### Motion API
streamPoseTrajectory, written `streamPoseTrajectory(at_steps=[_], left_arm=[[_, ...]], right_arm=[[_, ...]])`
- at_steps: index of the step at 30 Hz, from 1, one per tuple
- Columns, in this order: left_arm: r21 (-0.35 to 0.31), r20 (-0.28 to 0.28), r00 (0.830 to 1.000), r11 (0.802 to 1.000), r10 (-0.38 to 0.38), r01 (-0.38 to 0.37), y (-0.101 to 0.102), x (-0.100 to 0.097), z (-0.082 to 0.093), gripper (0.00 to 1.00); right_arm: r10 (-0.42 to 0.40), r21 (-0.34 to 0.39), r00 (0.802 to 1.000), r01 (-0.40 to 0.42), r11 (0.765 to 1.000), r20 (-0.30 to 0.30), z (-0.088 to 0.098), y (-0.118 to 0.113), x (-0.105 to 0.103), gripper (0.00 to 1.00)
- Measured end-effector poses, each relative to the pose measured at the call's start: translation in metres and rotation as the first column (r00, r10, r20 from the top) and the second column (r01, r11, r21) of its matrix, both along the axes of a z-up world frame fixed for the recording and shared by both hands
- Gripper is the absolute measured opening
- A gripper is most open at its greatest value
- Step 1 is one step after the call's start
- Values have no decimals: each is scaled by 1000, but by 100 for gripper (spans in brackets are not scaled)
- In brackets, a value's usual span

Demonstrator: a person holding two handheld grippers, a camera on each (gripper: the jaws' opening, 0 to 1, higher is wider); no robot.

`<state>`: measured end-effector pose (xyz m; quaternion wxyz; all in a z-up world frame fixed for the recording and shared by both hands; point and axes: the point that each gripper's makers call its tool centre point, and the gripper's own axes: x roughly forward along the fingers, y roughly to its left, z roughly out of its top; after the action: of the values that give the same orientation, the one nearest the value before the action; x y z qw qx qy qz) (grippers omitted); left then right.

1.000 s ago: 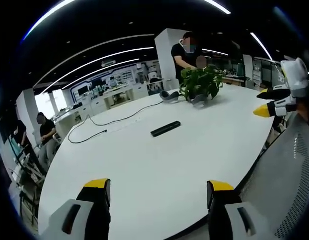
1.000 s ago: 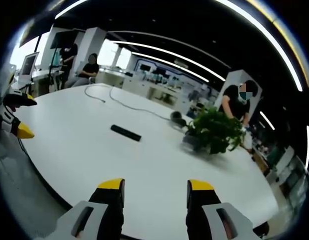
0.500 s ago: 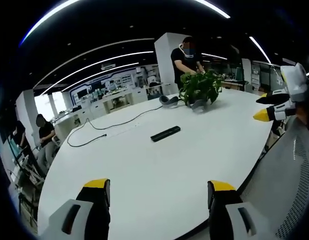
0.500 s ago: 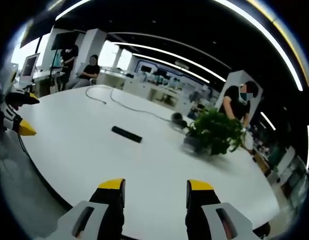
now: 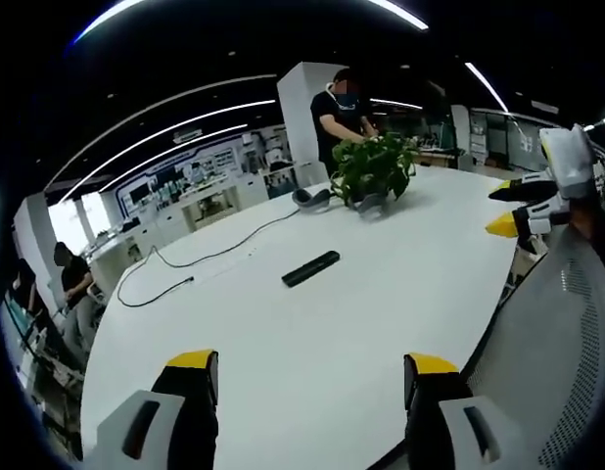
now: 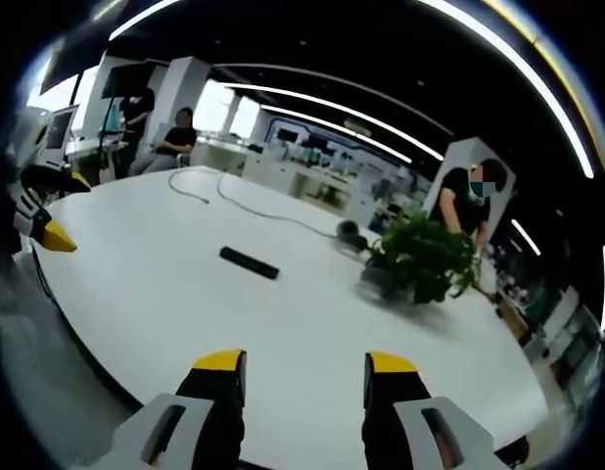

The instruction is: Press the specified remote control buttons in sequence, fully releasing each button before pressing the next.

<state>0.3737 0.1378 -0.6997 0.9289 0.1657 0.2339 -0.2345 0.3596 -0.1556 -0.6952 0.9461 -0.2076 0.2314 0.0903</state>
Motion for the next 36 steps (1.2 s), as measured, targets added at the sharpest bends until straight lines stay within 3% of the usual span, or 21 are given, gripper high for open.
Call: streamPoseTrajectory(at_steps=[9, 17, 27, 36], left_arm=[[-11, 63, 997, 999, -42, 43, -7, 41, 37, 81], [4, 64, 993, 995, -98, 98, -22, 78, 61, 79], [48, -46, 977, 976, -210, 212, -47, 119, 51, 78], [104, -85, 945, 941, -315, 323, -73, 147, 40, 77]], right_arm=[[6, 0, 1000, -6, 1000, -4, 0, 1, 0, 45], [0, -1, 1000, 0, 1000, -3, -1, 0, 0, 44], [-14, -12, 1000, 14, 1000, -9, -2, -3, 0, 43], [-27, -27, 999, 26, 999, -27, -6, -6, 0, 42]])
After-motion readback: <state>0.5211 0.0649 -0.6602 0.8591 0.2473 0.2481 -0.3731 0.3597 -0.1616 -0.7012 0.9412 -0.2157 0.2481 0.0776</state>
